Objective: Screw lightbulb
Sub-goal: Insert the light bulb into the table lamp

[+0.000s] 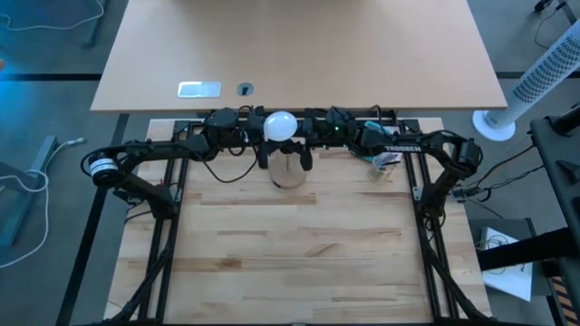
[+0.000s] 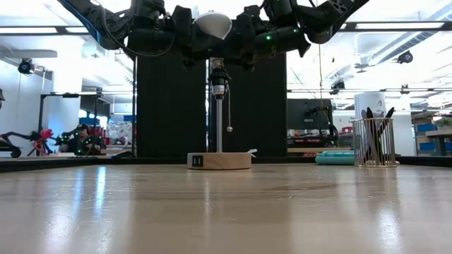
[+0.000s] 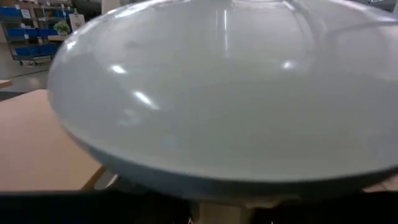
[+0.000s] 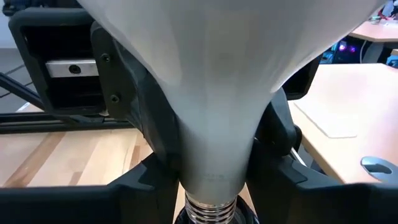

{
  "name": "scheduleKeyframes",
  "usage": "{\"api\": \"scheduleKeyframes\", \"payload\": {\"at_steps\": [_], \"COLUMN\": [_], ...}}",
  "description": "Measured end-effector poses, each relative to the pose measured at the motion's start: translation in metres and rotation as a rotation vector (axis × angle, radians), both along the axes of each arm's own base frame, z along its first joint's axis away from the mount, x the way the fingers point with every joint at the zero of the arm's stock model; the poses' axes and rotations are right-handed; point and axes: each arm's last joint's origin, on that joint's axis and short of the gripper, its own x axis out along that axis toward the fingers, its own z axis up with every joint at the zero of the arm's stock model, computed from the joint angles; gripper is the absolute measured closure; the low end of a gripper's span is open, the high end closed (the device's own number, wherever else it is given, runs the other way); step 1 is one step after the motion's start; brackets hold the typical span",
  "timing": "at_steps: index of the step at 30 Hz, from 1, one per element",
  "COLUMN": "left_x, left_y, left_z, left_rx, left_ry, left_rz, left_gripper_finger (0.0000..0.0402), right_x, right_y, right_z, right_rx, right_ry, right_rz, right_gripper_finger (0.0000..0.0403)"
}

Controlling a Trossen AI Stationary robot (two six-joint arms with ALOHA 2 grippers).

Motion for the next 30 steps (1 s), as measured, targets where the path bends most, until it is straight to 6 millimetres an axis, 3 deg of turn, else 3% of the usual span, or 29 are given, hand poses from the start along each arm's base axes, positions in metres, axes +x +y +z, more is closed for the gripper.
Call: {"api": "scheduleKeyframes", "payload": {"at_steps": [11,18,23,30], "left_x": [-0.001,-0.004,-0.015,-0.04], "left_y": [-0.001,-0.003,-0.009,-0.023], "left_z": [-0.002,0.0,0.004,-0.017], "left_rx": [0.02,0.047,0.084,0.071], "left_ry": [-0.002,0.0,-0.024,-0.115], "left_rz": [0.0,-0.026,-0.037,-0.06], "left_gripper_finger": [0.0208,0.0169,0.0139,0.0122], "right_x": [-0.001,-0.001,-0.003,-0.004], "right_y": [0.0,0.0,0.001,0.001], "right_z": [-0.002,-0.002,0.002,0.001], "right_rx": [0.003,-0.013,-0.027,-0.041], "right_ry": [-0.012,-0.012,-0.025,-0.055], "right_rz": [-0.003,-0.001,0.003,-0.004], "right_gripper_finger": [0.0253,0.026,0.0257,0.0252]}}
